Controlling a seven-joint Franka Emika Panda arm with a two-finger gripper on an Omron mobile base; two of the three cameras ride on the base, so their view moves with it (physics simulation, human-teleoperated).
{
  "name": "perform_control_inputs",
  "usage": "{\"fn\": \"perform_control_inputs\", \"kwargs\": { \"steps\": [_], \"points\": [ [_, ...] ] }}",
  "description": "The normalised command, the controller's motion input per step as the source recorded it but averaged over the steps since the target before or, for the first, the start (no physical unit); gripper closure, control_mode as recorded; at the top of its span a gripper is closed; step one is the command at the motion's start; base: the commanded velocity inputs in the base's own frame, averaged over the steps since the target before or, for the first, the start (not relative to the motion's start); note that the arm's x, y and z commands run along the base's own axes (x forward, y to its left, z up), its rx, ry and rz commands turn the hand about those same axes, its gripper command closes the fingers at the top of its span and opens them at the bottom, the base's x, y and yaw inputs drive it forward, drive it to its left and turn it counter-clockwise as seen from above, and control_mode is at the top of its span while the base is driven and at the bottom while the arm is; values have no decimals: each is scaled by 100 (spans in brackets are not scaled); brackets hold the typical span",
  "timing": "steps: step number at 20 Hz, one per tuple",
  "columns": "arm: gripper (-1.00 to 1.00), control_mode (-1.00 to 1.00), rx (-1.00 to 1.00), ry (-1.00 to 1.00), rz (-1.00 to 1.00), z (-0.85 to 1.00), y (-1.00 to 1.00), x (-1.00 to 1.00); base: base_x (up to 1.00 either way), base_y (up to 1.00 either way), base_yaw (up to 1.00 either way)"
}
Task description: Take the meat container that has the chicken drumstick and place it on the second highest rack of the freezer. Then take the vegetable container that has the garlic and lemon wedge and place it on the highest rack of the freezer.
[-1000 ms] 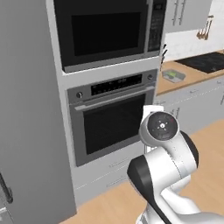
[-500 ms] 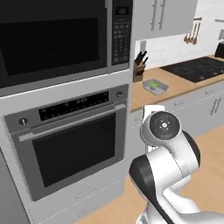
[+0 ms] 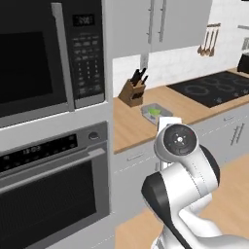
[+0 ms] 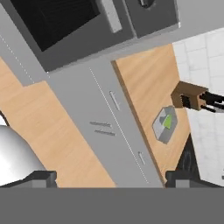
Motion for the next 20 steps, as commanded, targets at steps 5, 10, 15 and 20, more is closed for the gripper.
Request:
{"fn": "perform_control_inputs", "kwargs": {
  "steps": [5,10,15,20],
  "points": [
    [-100,100,0,0,0,0,0,0,56,-77,14],
    [-100,100,0,0,0,0,0,0,69,-48,21],
    [-100,100,0,0,0,0,0,0,64,-13,28],
    [-100,100,0,0,0,0,0,0,63,0,30]
  ]
}}
